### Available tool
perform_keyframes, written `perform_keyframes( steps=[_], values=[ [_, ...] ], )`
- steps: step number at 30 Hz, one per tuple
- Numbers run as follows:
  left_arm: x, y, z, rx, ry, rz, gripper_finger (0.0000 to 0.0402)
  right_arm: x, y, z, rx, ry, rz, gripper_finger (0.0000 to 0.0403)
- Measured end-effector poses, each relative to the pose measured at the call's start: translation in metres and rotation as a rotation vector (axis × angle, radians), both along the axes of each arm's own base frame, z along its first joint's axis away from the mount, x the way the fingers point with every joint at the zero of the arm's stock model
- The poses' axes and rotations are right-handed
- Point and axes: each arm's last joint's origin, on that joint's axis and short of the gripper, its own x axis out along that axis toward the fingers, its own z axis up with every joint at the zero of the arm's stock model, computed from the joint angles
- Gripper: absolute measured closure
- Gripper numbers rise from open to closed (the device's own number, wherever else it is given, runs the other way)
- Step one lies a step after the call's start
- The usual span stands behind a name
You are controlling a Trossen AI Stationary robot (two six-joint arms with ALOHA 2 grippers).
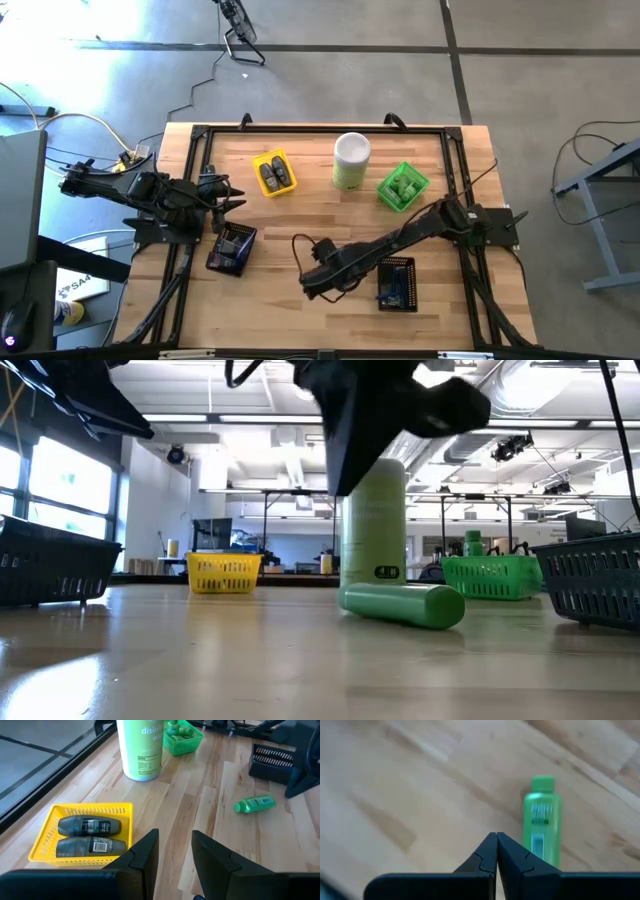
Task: Pick & Place Travel size toiletries
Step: Put the shampoo bottle bottle into the green bin
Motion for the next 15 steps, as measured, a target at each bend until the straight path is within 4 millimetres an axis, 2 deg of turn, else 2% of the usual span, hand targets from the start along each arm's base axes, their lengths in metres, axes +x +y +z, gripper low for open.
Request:
perform_keyframes(
  steps=[4, 15],
  values=[
    [0.0, 0.0, 0.0, 0.0, 0.0, 0.0, 0.0288, -0.0012, -0.0048, 0.012, 0.112, 0.021, 0.092, 0.04],
    [-0.0001, 0.0, 0.0, 0.0, 0.0, 0.0, 0.0288, -0.0009, -0.0046, 0.011, 0.096, 0.041, 0.243, 0.0392]
  ],
)
